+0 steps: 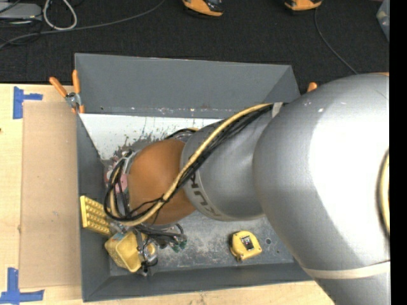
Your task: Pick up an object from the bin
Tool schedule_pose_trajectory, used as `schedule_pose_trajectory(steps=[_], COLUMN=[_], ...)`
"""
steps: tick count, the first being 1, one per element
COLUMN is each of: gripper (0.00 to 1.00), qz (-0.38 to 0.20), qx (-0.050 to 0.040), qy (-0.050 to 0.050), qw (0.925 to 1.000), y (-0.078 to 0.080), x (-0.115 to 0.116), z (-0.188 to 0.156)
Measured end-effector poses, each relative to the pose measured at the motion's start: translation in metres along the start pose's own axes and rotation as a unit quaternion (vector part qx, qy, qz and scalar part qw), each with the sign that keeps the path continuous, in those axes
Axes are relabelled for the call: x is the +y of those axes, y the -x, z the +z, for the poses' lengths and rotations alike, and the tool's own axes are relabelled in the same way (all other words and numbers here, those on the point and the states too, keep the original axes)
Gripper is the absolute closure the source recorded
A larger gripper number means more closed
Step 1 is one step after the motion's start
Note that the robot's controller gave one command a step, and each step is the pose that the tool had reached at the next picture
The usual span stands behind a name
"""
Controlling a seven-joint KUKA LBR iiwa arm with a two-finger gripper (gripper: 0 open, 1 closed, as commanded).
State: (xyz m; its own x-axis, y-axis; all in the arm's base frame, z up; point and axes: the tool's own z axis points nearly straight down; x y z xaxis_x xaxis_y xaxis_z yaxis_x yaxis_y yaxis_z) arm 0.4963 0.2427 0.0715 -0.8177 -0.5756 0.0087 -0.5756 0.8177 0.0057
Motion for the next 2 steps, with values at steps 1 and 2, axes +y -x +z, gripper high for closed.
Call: schedule_pose_trajectory(steps=[1,2], gripper=[0.0,0.0], qz=[-0.061,-0.052], qx=[-0.0023,0.0041], qy=[-0.002,0.001], qw=[0.9981,0.9986], y=[0.052,0.021], x=[-0.042,-0.021], z=[0.0,-0.047])
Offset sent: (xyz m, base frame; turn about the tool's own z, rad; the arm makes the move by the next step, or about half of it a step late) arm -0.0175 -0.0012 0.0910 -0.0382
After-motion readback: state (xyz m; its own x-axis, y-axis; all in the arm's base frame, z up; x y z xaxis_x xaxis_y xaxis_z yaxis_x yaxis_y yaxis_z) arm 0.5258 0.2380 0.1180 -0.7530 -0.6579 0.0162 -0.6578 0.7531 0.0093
